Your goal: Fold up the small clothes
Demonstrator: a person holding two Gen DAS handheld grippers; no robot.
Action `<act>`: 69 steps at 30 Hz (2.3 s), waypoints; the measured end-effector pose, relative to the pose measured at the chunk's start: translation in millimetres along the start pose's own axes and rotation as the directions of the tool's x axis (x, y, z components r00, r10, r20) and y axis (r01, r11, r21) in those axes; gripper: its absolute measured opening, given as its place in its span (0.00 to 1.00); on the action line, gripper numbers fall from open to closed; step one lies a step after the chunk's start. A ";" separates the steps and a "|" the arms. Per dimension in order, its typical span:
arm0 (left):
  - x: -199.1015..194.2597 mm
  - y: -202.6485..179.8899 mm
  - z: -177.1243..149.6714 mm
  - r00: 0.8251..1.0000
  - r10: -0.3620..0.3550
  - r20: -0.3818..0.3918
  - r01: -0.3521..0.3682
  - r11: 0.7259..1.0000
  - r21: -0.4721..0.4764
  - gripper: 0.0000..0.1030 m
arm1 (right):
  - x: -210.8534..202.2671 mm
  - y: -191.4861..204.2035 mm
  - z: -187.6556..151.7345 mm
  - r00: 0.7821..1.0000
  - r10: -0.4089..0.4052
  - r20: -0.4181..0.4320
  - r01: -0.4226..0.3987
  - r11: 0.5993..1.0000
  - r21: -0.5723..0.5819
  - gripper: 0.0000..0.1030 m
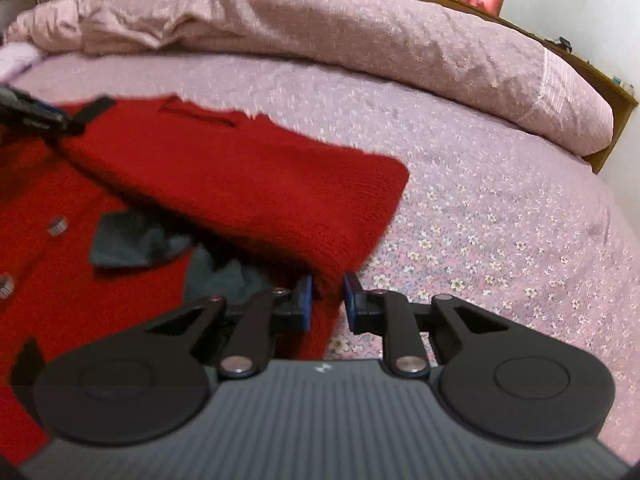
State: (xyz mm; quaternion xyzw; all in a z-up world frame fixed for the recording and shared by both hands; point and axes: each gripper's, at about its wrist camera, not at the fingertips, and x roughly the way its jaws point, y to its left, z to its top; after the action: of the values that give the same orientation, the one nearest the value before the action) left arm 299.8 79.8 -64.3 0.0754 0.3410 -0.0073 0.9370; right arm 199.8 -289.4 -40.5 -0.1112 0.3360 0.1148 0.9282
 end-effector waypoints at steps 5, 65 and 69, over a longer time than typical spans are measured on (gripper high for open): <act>0.6 14.5 10.5 1.000 0.017 0.016 -0.017 0.999 -0.028 0.51 | -7.8 -15.1 14.6 0.995 0.082 0.060 -0.091 0.982 0.163 0.21; -162.1 58.2 -90.9 0.980 0.159 -0.116 -0.180 0.963 -0.202 0.50 | -85.3 60.8 -22.8 0.986 0.152 0.073 -0.167 0.936 0.309 0.48; -170.5 67.4 -102.6 0.975 0.177 -0.137 -0.206 0.949 -0.239 0.51 | -89.0 66.2 -26.8 0.987 0.148 0.060 -0.159 0.939 0.306 0.48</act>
State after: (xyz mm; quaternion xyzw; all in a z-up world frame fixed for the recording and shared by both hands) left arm 107.9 155.0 -23.5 -0.0112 0.3829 0.1315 0.9143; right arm 98.2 -246.5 -11.3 0.0644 0.3408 0.1347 0.9282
